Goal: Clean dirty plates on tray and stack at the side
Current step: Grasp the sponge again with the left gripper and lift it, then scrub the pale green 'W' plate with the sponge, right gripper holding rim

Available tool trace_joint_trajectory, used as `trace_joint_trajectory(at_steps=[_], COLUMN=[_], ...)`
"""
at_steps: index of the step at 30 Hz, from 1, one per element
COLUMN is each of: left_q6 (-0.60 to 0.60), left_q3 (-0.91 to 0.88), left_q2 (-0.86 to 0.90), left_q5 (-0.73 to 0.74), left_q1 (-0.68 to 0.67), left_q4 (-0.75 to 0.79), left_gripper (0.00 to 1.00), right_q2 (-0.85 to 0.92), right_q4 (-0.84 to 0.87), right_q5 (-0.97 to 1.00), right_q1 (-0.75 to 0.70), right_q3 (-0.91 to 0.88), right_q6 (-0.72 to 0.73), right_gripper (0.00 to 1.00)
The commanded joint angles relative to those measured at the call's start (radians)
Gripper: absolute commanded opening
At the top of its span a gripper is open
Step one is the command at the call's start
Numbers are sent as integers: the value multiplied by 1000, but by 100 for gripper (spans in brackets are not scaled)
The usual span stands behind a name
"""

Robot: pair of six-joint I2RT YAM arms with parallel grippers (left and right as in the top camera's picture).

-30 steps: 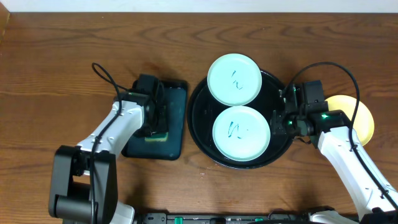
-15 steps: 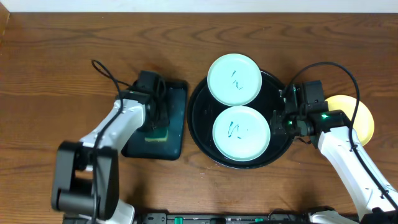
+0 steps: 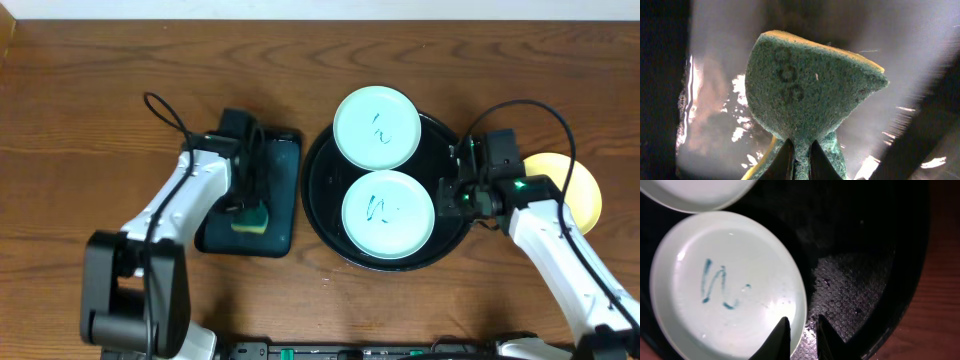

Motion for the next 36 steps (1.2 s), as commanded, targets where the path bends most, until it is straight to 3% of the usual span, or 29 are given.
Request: trace_joint_trajectory(at_steps=[1,5,12,14,17,27,36], left_q6=[34,-2,-5,-5,-6,-135,-234], left_q3=[108,131,126,126,126,126,126], left_q2=[-103,-168,-144,-117,-62,162,314], left_q5=[164,259,228,208,199,217,249], left_q1=[-2,-25,-179,-235,-314,-498,-559], left_q4=[-11,5,40,62,103,303,433], left_gripper=[8,7,8,7,8,8,8], right_q2=[64,153,254,271,285,288,288], right_q4=[0,24,73,74,72,73,71], right_q5=[25,-58,-99,-98,-98,-34,-32], right_q1=[5,5,5,5,5,5,5], right_q3=[12,12,12,12,11,11,11], right_q6=[19,-23,-25,-22,-21,-18,-18], right_gripper=[15,11,13,12,1,1,1])
